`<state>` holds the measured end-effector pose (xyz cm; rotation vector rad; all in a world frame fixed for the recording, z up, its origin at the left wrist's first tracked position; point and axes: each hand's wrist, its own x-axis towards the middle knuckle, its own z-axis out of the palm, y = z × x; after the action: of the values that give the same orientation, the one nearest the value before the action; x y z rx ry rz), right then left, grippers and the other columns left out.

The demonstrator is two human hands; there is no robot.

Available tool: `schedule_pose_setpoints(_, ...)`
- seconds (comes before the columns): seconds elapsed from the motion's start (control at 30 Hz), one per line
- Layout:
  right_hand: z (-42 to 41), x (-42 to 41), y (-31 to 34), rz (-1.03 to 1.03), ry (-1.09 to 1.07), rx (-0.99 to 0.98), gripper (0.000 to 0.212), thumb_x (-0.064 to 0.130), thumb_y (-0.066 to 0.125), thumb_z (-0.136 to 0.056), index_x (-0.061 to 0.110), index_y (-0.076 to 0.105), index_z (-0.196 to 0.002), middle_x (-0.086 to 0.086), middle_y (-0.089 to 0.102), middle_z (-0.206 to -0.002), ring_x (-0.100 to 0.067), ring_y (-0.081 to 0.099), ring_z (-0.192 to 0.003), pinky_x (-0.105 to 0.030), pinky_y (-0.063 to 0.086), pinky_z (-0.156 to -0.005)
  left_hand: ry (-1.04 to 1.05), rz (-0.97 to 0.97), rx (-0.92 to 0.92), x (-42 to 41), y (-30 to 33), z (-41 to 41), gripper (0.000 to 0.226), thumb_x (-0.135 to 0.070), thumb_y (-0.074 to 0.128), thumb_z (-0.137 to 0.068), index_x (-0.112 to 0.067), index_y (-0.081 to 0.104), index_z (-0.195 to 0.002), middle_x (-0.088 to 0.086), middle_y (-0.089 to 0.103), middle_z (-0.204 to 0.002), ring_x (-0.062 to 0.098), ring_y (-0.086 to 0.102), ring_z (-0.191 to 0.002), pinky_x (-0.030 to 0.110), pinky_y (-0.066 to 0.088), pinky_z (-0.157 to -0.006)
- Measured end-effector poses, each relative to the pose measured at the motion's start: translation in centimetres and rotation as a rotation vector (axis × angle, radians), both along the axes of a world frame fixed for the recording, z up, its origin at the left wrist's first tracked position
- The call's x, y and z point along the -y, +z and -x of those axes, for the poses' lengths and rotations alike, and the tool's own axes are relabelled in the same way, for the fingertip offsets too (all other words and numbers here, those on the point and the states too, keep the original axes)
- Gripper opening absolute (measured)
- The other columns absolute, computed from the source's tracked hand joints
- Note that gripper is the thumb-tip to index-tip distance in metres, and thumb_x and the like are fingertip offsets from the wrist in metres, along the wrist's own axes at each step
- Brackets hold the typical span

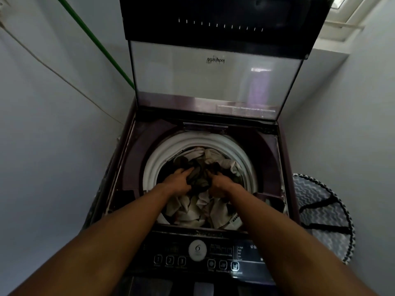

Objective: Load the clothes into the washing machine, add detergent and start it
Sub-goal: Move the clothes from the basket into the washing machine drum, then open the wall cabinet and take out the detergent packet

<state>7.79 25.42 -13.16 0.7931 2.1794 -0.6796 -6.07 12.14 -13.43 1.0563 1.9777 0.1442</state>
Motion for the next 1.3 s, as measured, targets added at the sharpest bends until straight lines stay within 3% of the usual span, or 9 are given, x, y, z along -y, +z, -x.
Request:
schedule_pose_setpoints(0.2, -0.4, -0.3, 0.1, 0.026, -0.012, 0.049, 0.097, 0.035, 0.064, -0.091, 0.024, -0.004, -0.159, -0.019, 0.023, -0.160, -0.037, 0.029, -0.144, -0.040, 0.034, -0.113, -0.028, 0.016, -0.007, 0.2, -0.5, -0.5, 0.088, -0.035, 0.063, -0.086, -0.037, 0.009, -0.156, 0.011, 0.019, -0.158, 0.036, 0.035, -0.138, 0.041, 0.035, -0.114)
schedule_pose_setpoints(0.3, 0.1, -0.6, 0.4, 0.018, -0.049, 0.019, 0.081, 0.041, 0.056, -0.091, 0.024, 0.013, -0.158, -0.017, 0.043, -0.150, -0.037, 0.047, -0.130, -0.044, 0.045, -0.106, -0.033, -0.145, -0.303, 0.3, 0.1, -1.7, 0.080, -0.031, 0.063, -0.084, -0.026, 0.023, -0.154, 0.016, 0.026, -0.150, 0.037, 0.033, -0.134, 0.044, 0.037, -0.109)
schedule_pose_setpoints(0.37, -0.2, -0.1, 0.4, -0.035, -0.070, -0.032, 0.083, 0.051, 0.052, -0.085, 0.030, 0.015, -0.157, -0.019, 0.033, -0.154, -0.041, 0.039, -0.134, -0.053, 0.041, -0.108, 0.011, -0.236, -0.375, 0.4, -0.1, -2.3, 0.072, -0.028, 0.064, -0.084, -0.026, 0.033, -0.150, 0.014, 0.035, -0.142, 0.035, 0.040, -0.126, 0.042, 0.043, -0.100)
schedule_pose_setpoints(0.43, -1.0, 0.8, -0.2, -0.036, -0.076, -0.038, 0.091, 0.052, 0.055, -0.088, 0.034, 0.000, -0.157, -0.016, 0.012, -0.161, -0.043, 0.021, -0.143, -0.060, 0.030, -0.113, 0.006, -0.171, -0.236, 0.4, -0.8, -2.4, 0.075, -0.029, 0.064, -0.086, -0.029, 0.028, -0.153, 0.015, 0.032, -0.146, 0.035, 0.039, -0.129, 0.044, 0.043, -0.104)
schedule_pose_setpoints(0.63, -1.5, 0.6, -0.9, 0.044, -0.138, -0.054, 0.096, 0.051, 0.060, -0.090, 0.039, -0.008, -0.156, -0.012, -0.001, -0.164, -0.041, 0.010, -0.148, -0.057, 0.021, -0.119, 0.021, -0.077, -0.075, 0.0, -0.5, -1.7, 0.080, -0.028, 0.061, -0.089, -0.031, 0.017, -0.156, 0.013, 0.025, -0.154, 0.034, 0.039, -0.133, 0.042, 0.040, -0.109)
schedule_pose_setpoints(0.77, -2.1, -0.1, -0.2, 0.047, -0.122, -0.088, 0.093, 0.046, 0.062, -0.089, 0.036, 0.001, -0.158, -0.015, 0.009, -0.164, -0.041, 0.022, -0.146, -0.048, 0.029, -0.118, 0.079, -0.149, -0.057, 0.0, 0.4, -1.5, 0.068, -0.033, 0.055, -0.088, -0.029, 0.031, -0.151, 0.015, 0.039, -0.144, 0.033, 0.044, -0.128, 0.047, 0.042, -0.107)
schedule_pose_setpoints(0.9, -2.7, 0.2, 2.4, -0.038, -0.064, -0.190, 0.069, 0.050, 0.052, -0.092, 0.032, 0.026, -0.153, -0.014, 0.045, -0.149, -0.037, 0.048, -0.131, -0.046, 0.043, -0.108, 0.116, -0.279, -0.154, -0.1, 2.5, -1.4, 0.059, -0.028, 0.056, -0.088, -0.020, 0.044, -0.145, 0.011, 0.043, -0.144, 0.030, 0.041, -0.132, 0.045, 0.037, -0.111)
schedule_pose_setpoints(1.03, -2.0, 0.2, 7.0, -0.223, -0.062, -0.373, 0.031, 0.030, 0.057, -0.087, 0.017, 0.065, -0.114, -0.011, 0.067, -0.113, -0.033, 0.064, -0.103, -0.041, 0.055, -0.081, 0.144, -0.541, -0.241, -0.9, 6.0, -0.6, 0.049, -0.018, 0.059, -0.088, -0.013, 0.054, -0.136, 0.011, 0.049, -0.140, 0.029, 0.045, -0.131, 0.040, 0.036, -0.112)
schedule_pose_setpoints(1.3, 1.0, -0.5, 18.7, -0.543, -0.138, -0.841, 0.033, 0.019, 0.053, -0.088, 0.011, 0.063, -0.118, -0.011, 0.064, -0.116, -0.032, 0.061, -0.104, -0.040, 0.052, -0.082, 0.151, -0.930, -0.523, -1.8, 17.7, 1.6, 0.034, -0.027, 0.054, -0.092, -0.010, 0.067, -0.119, 0.011, 0.061, -0.125, 0.028, 0.057, -0.117, 0.039, 0.045, -0.102)
